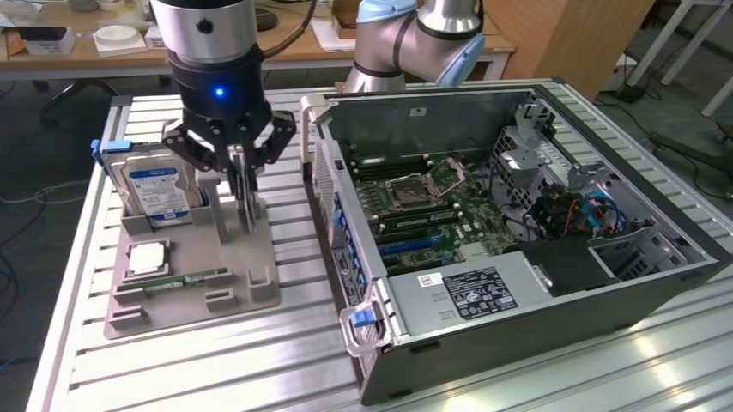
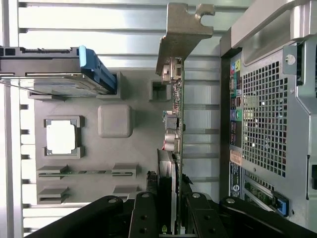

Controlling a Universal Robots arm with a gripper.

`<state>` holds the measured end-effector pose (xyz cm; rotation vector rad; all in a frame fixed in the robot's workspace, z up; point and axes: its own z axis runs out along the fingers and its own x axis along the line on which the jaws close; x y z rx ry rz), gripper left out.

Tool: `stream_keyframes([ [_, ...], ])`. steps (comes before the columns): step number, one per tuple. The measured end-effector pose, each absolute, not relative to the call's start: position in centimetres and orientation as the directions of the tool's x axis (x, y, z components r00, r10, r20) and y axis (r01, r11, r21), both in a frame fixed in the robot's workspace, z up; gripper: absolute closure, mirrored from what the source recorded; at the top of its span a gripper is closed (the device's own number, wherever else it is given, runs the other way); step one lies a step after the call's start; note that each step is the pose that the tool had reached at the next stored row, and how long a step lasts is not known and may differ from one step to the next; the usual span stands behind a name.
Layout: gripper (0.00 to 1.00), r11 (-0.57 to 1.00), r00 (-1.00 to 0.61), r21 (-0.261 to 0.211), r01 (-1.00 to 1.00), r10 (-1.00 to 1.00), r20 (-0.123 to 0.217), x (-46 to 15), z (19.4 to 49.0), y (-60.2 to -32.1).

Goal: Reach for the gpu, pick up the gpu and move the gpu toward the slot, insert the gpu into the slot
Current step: 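Pick up the gpu and move the gpu toward the slot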

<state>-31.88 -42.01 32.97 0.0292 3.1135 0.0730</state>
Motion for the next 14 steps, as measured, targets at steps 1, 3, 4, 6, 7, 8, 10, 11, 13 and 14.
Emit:
stream_keyframes([
  [1,0.73,0.999,-0.999,0.047,0.018,0.019,-0.027,-31.88,33.10,-42.01],
  [3,0.73,0.999,-0.999,0.047,0.018,0.019,-0.027,-31.88,33.31,-42.02],
  [4,0.73,0.999,-0.999,0.047,0.018,0.019,-0.027,-31.88,33.38,-42.02],
  [6,0.73,0.999,-0.999,0.046,0.018,0.019,-0.027,-31.88,33.45,-42.02],
  [7,0.73,0.999,-0.999,0.044,0.018,0.019,-0.027,-31.87,33.47,-42.02],
  [8,0.73,0.999,-0.999,0.038,0.018,0.019,-0.027,-31.88,33.50,-42.02],
  [10,0.73,0.999,-0.999,0.030,0.018,0.019,-0.027,-31.88,33.50,-42.03],
  [11,0.73,0.999,-0.999,0.029,0.018,0.019,-0.027,-31.88,33.54,-42.03],
  [13,0.73,0.999,-0.999,0.028,0.018,0.019,-0.027,-31.88,33.76,-42.03],
  [14,0.73,0.999,-0.999,0.028,0.018,0.019,-0.027,-31.88,33.86,-42.02],
])
